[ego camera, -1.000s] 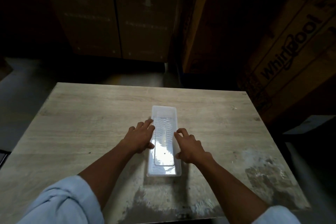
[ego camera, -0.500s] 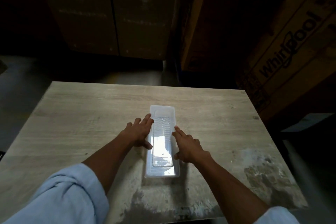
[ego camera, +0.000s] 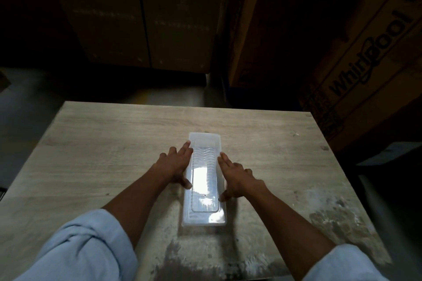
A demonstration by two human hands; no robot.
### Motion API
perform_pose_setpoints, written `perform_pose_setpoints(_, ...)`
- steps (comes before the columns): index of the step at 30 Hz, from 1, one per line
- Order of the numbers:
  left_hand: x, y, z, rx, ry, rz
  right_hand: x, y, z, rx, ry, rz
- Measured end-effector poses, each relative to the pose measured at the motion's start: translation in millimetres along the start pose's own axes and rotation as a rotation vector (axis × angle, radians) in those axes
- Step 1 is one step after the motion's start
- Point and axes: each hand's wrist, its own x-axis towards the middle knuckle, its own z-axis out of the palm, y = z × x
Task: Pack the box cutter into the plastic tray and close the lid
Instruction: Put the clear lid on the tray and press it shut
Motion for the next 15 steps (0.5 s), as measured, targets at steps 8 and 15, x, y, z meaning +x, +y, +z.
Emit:
perform_pose_setpoints(8,-2,2,0,-0.019,0.003,-0.018,14,-4,-16,-0.09,-0.048,-0.021)
perform_pose_setpoints(15,0,0,0,-0.044,-0.002,-0.018,24,-4,-19,-0.105,-0.077,-0.022)
